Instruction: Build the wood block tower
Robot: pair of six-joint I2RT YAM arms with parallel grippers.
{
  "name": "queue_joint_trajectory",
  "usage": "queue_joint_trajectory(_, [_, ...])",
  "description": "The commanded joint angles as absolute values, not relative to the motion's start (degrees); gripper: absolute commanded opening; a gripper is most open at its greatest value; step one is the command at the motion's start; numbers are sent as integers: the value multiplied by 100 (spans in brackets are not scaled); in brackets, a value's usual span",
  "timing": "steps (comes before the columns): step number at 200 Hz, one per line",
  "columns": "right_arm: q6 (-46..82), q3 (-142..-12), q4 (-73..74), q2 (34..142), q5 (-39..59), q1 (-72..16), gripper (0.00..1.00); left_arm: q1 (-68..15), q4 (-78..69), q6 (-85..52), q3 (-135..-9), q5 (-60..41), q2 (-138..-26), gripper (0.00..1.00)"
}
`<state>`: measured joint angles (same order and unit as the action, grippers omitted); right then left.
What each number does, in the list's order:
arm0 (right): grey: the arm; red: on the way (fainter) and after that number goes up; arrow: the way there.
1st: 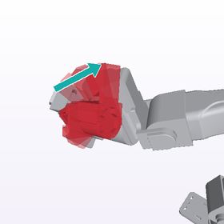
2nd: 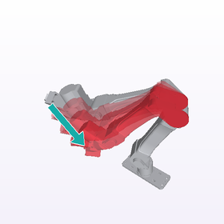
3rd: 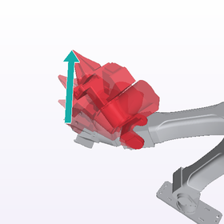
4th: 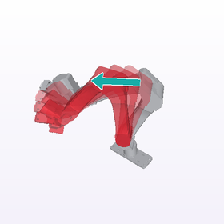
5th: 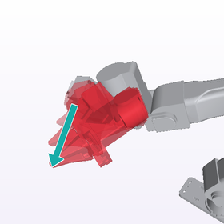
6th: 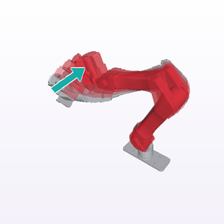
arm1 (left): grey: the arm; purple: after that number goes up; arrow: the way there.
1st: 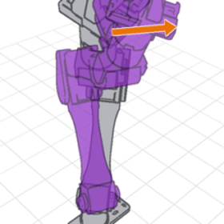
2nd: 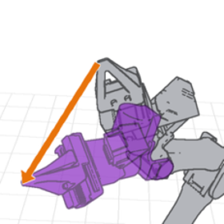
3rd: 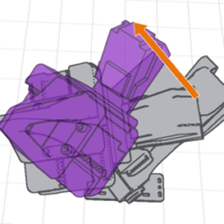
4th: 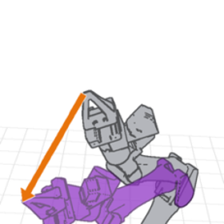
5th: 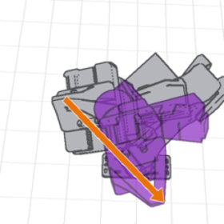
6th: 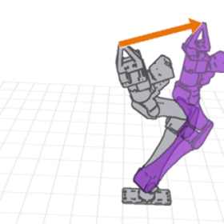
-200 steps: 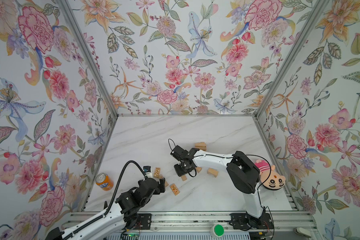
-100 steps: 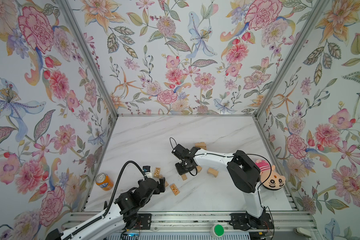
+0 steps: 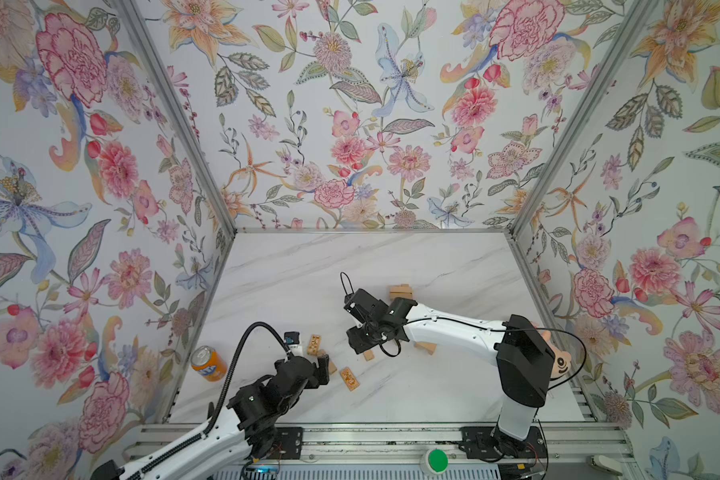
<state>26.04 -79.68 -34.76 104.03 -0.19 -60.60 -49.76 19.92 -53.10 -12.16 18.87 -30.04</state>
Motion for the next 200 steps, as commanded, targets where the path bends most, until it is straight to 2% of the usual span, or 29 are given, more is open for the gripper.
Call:
queue_joint_trajectory(1, [2724, -7686, -3588, 10324, -206, -6137, 50, -4897, 2138, -5377, -1354, 1997, -2964, 95])
queue_joint_trajectory(70, [2905, -7292, -3491, 10143, -289, -6493, 51, -4899, 2175, -5424, -1292, 1984, -2801, 95])
queue_joint_trajectory(145, [2761, -7541, -3471, 10582, -376, -6016, 55, -4898, 2021, -5370, -1295, 1950, -2926, 95])
queue_joint_trajectory(200, [2602, -7933, -3472, 11116, -139, -5794, 53, -4888, 1933, -5251, -1370, 2029, -3114, 96])
